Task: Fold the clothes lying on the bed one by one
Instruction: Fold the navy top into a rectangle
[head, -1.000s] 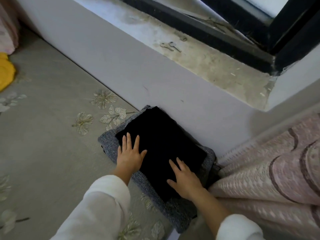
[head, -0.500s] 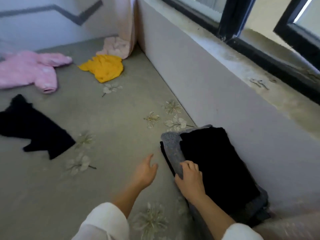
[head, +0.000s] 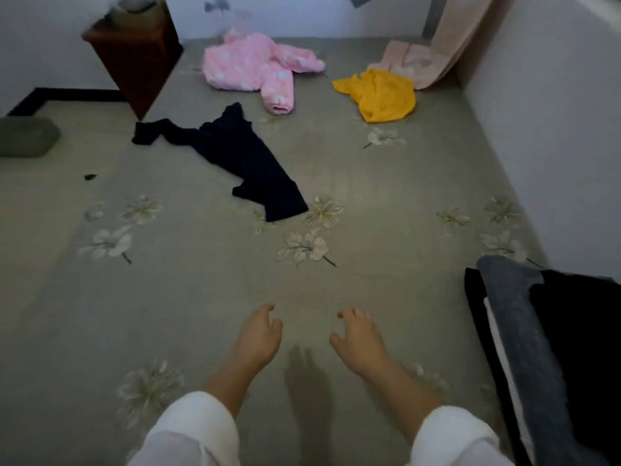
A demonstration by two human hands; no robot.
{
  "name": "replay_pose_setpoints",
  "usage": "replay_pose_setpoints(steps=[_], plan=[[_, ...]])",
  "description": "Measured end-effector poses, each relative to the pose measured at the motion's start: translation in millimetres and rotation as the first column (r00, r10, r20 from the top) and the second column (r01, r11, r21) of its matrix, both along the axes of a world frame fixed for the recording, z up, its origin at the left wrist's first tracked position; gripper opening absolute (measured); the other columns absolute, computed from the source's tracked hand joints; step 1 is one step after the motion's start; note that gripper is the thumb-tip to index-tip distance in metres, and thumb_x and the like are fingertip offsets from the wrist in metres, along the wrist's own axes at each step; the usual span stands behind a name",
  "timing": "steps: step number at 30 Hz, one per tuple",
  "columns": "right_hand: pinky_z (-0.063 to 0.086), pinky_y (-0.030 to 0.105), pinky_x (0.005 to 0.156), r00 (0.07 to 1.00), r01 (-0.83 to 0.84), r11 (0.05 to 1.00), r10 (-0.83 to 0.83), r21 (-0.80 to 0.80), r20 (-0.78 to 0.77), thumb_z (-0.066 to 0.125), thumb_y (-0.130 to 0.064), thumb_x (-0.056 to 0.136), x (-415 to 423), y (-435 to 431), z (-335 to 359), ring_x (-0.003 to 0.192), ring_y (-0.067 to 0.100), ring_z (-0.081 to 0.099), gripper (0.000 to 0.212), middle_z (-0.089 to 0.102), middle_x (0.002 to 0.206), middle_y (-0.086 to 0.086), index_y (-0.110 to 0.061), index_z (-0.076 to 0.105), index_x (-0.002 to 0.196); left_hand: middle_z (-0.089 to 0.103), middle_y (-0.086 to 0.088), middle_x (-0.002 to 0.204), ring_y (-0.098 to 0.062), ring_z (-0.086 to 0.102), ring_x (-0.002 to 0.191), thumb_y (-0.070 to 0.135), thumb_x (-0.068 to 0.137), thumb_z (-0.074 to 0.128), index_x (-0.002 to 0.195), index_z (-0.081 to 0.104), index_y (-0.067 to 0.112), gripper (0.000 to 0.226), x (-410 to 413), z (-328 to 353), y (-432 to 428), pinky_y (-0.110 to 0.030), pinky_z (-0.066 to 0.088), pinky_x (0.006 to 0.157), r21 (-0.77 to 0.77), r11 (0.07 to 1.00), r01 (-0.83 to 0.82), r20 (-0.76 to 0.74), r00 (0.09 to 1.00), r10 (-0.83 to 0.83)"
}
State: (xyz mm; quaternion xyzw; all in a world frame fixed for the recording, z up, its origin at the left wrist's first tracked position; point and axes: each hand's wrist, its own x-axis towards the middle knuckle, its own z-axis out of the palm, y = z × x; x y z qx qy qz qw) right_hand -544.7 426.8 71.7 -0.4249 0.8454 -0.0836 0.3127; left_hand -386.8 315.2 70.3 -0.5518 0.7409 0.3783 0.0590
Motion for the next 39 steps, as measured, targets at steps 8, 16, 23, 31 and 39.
replay_pose_setpoints(steps=[8, 16, 23, 31, 39], plan=[[0.030, 0.031, 0.107, 0.999, -0.007, 0.995, 0.003, 0.099, 0.037, 0.052, -0.036, 0.092, 83, -86, -53, 0.129, 0.022, 0.036, 0.052, 0.044, 0.138, 0.005, -0.014, 0.041, 0.137, 0.039, -0.008, 0.147, -0.024, 0.034, 0.135, 0.025, 0.098, 0.044, 0.142, 0.039, 0.012, 0.046, 88, -65, -86, -0.032, 0.028, 0.109, -0.020, 0.994, 0.105, 0.018, 0.994, -0.105], [0.031, 0.029, 0.105, 0.997, -0.063, 0.990, 0.068, 0.130, -0.034, 0.049, -0.036, 0.093, 70, -175, -111, 0.128, 0.019, 0.036, 0.051, 0.042, 0.136, 0.001, -0.016, 0.039, 0.138, 0.020, -0.013, 0.157, -0.027, 0.018, 0.145, 0.030, 0.099, 0.040, 0.147, 0.030, 0.013, 0.051, 94, -144, -191, -0.037, 0.020, 0.116, -0.129, 0.976, 0.174, 0.094, 0.982, -0.163], [0.034, 0.035, 0.104, 0.962, -0.171, 0.977, 0.194, 0.130, -0.193, 0.050, -0.030, 0.091, 25, -265, -161, 0.123, 0.023, 0.038, 0.047, 0.042, 0.132, 0.005, -0.012, 0.039, 0.133, 0.002, -0.010, 0.161, -0.025, -0.003, 0.148, 0.044, 0.100, 0.022, 0.152, 0.016, 0.016, 0.059, 77, -215, -277, -0.042, 0.001, 0.118, -0.286, 0.943, 0.170, 0.084, 0.985, -0.152], [0.029, 0.042, 0.105, 0.883, -0.208, 0.977, 0.163, -0.055, -0.439, 0.054, -0.029, 0.091, -27, -389, -189, 0.131, 0.027, 0.032, 0.061, 0.031, 0.146, 0.009, -0.010, 0.029, 0.143, 0.024, -0.009, 0.157, -0.021, 0.015, 0.146, 0.043, 0.093, 0.029, 0.147, 0.033, 0.017, 0.060, 78, -252, -296, -0.037, 0.006, 0.118, -0.446, 0.888, 0.115, 0.081, 0.993, -0.088], [0.035, 0.039, 0.103, 0.982, 0.060, 0.982, -0.091, -0.180, -0.165, 0.060, -0.029, 0.093, -55, -472, -208, 0.134, 0.027, 0.036, 0.076, 0.034, 0.148, 0.009, -0.017, 0.014, 0.152, 0.022, -0.007, 0.156, -0.017, 0.013, 0.146, 0.043, 0.092, 0.032, 0.146, 0.035, 0.018, 0.060, 79, -254, -299, -0.033, 0.002, 0.119, -0.448, 0.890, 0.090, 0.048, 0.996, -0.077]])
